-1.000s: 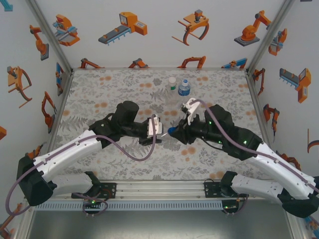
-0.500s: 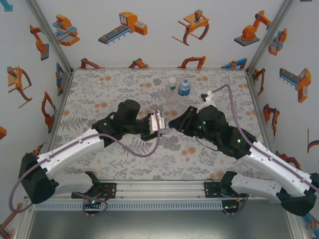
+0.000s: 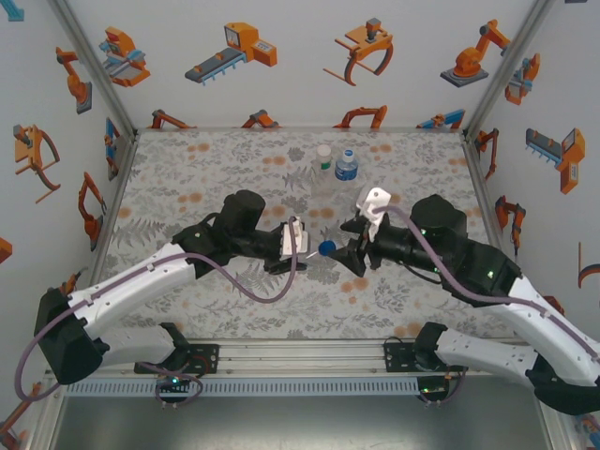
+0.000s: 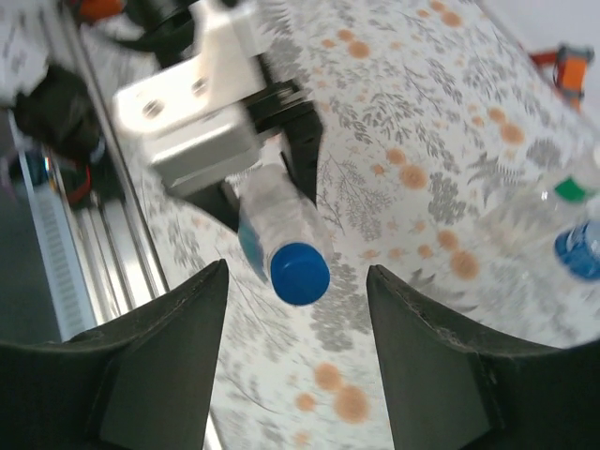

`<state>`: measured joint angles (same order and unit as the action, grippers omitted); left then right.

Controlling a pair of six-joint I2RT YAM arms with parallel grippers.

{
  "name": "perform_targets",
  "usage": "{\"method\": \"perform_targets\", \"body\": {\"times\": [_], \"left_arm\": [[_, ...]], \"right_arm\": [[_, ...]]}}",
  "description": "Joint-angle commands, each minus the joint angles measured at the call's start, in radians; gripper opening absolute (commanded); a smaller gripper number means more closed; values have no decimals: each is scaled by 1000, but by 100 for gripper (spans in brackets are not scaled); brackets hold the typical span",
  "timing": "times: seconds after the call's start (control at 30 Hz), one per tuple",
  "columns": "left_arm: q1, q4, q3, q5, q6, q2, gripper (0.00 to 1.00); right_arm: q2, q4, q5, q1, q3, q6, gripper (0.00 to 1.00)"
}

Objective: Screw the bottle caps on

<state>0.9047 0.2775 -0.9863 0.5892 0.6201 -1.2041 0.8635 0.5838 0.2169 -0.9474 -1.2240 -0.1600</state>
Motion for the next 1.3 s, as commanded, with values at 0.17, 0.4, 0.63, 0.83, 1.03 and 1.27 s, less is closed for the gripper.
{"method": "perform_targets", "body": {"times": [0.17, 0.4, 0.63, 0.83, 1.03, 1.27], "left_arm": [[6, 112, -57, 145, 62, 42, 0], [7, 137, -66, 167, 65, 36, 0], [7, 143, -61, 185, 67, 41, 0], [7, 132, -53, 185, 58, 53, 0], [7, 134, -49, 183, 46, 60, 0], [7, 112, -36, 141, 31, 58, 0]], "right_arm": [[51, 186, 244, 2, -68, -446, 55], [84, 140, 297, 0, -48, -424, 50], [89, 87, 300, -1, -16, -408, 45], [96, 76, 294, 0, -2, -406, 44], [96, 68, 294, 0, 10, -397, 41], [85, -16, 242, -1, 39, -221, 23]]}}
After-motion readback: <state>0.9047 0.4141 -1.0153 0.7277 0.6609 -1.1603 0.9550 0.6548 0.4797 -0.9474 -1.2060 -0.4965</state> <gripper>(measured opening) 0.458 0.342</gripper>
